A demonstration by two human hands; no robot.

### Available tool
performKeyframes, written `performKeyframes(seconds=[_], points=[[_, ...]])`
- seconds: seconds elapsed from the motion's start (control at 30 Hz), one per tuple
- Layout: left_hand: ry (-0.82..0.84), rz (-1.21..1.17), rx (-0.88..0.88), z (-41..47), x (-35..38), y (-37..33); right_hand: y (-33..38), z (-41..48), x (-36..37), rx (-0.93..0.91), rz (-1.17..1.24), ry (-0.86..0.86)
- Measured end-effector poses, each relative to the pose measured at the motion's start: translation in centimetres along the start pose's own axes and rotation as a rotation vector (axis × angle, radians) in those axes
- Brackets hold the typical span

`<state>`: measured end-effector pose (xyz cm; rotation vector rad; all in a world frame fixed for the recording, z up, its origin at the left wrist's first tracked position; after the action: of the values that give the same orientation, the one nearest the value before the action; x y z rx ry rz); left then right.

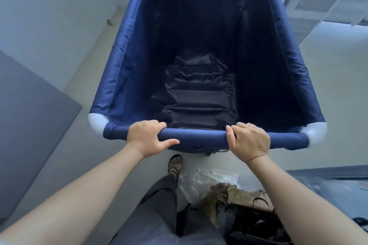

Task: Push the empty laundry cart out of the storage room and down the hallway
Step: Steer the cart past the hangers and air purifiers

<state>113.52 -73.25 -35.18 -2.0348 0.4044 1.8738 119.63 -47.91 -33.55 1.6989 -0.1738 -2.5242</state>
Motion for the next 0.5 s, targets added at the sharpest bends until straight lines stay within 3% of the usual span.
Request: performKeyframes(seconds=[0.23,0.5], points=[[-0.054,0.016,-0.011,1.5,0.1,-2.2,-3.0,1.7,0.5,-0.057,-0.005,-0.008],[-0.110,0.025,0.016,5.1,-0.6,1.6,-1.1,5.3,2.3,-0.022,0.013,0.008]])
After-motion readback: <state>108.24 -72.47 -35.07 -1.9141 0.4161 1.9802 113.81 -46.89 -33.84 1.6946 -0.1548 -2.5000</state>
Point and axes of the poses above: each hand's wrist, its own z-axis towards the middle knuckle, its own x-axis out of the palm, y = z × x, the point moved 7 cm from there along z, towards the middle knuckle, and after that the axes turned 3 degrees about z, right-handed, at the moved point
